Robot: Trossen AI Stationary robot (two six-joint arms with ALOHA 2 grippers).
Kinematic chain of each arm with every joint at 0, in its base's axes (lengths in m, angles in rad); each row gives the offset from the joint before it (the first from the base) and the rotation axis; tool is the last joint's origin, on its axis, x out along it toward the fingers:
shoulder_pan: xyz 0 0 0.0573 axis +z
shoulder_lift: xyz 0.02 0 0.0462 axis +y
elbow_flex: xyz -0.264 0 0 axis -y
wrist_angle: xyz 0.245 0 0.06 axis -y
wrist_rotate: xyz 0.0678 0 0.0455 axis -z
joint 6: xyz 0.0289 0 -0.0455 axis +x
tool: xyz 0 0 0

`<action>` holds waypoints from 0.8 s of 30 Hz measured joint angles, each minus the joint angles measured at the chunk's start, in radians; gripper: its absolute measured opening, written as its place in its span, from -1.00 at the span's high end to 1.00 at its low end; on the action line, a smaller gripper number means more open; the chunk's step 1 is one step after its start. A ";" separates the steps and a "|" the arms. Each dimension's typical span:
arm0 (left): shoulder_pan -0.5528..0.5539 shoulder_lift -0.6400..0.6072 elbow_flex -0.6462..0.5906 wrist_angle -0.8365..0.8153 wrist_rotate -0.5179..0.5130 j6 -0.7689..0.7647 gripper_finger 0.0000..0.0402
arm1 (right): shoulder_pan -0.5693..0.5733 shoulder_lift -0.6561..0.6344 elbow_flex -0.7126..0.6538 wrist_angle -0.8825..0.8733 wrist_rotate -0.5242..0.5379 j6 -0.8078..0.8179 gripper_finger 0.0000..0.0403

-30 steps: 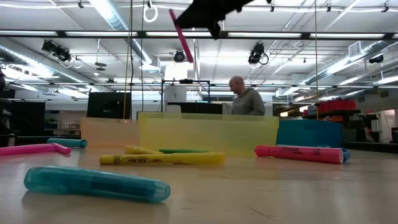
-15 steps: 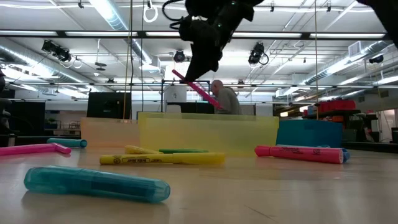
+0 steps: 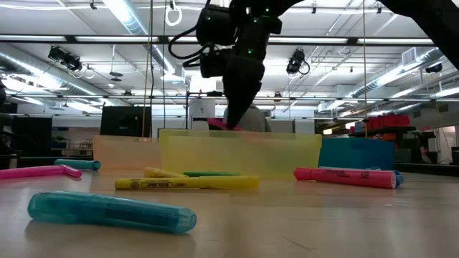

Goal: Pick & Place Markers
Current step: Put the bottom medium pink highlighter pen into the yellow bin

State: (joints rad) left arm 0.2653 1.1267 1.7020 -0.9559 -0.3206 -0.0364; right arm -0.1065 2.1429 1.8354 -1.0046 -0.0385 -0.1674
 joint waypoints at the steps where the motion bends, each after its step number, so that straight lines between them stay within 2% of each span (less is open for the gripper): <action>1: 0.000 0.000 0.000 0.001 0.000 0.000 -0.04 | 0.003 0.009 0.000 0.000 0.005 -0.007 0.95; 10: 0.000 0.000 0.000 0.002 0.000 0.000 -0.04 | 0.023 0.091 -0.001 -0.010 0.005 -0.030 0.95; 24: 0.000 0.000 0.000 0.001 0.003 -0.002 -0.04 | 0.025 0.094 -0.022 0.036 0.023 -0.051 0.83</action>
State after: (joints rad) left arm 0.2653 1.1267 1.7020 -0.9546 -0.3172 -0.0381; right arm -0.0811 2.2368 1.8133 -0.9683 -0.0154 -0.2180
